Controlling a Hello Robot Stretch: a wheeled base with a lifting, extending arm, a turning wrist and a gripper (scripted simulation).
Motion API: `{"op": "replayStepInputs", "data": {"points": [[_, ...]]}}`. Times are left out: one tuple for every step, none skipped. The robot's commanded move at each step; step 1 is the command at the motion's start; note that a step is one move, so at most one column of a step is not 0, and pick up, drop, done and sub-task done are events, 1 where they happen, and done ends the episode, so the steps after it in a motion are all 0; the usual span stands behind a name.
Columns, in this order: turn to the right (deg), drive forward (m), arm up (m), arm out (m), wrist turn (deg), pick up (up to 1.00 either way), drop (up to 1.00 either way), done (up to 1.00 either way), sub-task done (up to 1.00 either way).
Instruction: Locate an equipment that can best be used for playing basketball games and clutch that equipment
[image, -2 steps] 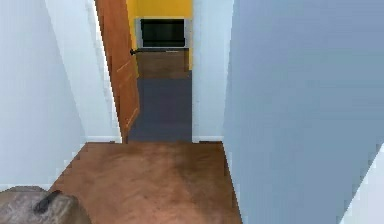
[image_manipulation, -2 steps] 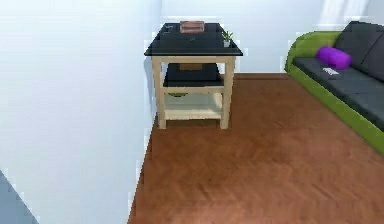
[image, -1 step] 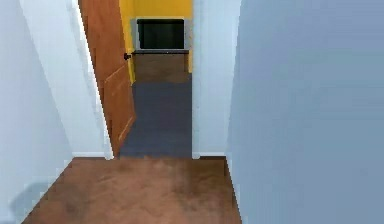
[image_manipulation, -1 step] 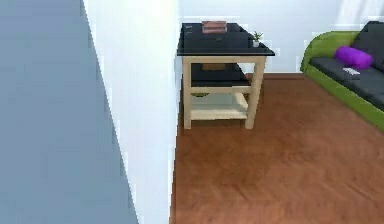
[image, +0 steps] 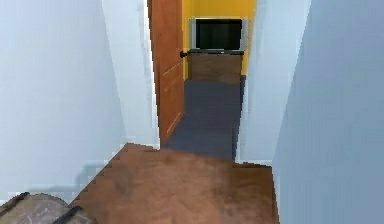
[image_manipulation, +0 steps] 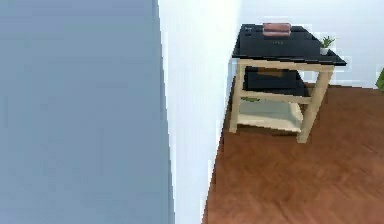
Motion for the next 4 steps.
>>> {"op": "replayStepInputs", "data": {"points": [[0.0,0.95,0.0,0.0,0.0,0.0,0.0,0.0,0.0],[9.0,0.0,0.0,0.0,0.0,0.0,0.0,0.0,0.0],[0.0,0.6,0.0,0.0,0.0,0.0,0.0,0.0,0.0],[6.0,0.0,0.0,0.0,0.0,0.0,0.0,0.0,0.0]]}}
